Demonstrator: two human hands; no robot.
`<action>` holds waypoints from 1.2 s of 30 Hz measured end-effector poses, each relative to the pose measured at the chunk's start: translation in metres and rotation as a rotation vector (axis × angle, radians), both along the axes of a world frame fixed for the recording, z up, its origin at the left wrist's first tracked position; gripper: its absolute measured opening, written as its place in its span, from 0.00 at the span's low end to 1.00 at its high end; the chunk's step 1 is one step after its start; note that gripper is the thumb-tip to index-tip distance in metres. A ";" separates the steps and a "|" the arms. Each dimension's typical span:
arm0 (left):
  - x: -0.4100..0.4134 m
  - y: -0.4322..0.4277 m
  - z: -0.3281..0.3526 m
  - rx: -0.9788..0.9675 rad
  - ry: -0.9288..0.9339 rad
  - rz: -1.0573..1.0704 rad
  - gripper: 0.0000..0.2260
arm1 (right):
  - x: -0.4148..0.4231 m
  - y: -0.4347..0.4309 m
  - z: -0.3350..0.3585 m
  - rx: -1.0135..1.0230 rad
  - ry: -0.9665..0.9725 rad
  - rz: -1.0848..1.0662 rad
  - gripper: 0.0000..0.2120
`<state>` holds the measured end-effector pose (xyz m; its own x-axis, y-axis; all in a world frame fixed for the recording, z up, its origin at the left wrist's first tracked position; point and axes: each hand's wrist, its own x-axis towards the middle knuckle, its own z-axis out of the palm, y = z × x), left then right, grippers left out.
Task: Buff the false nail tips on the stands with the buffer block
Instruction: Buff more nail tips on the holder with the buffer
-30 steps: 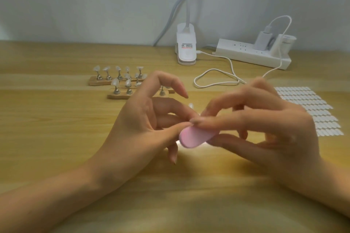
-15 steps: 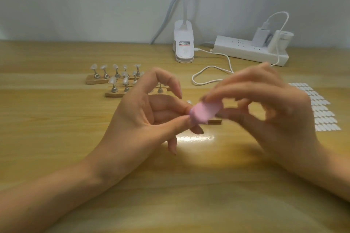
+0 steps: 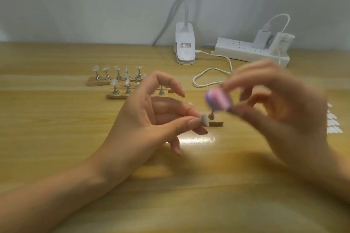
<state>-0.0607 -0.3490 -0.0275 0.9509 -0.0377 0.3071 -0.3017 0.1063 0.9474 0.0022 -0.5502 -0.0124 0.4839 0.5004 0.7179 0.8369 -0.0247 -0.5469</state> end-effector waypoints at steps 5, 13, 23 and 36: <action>-0.001 0.001 0.001 -0.047 0.006 -0.040 0.16 | 0.022 -0.012 -0.002 0.026 0.099 -0.048 0.11; -0.002 -0.001 0.001 -0.018 -0.004 -0.008 0.21 | 0.005 -0.001 -0.004 -0.189 -0.124 0.068 0.11; -0.005 -0.001 0.002 0.001 -0.040 0.010 0.21 | 0.000 0.001 -0.005 -0.127 -0.028 0.040 0.11; -0.004 0.001 0.002 -0.005 -0.040 0.032 0.23 | -0.010 0.002 -0.002 -0.141 -0.097 -0.018 0.11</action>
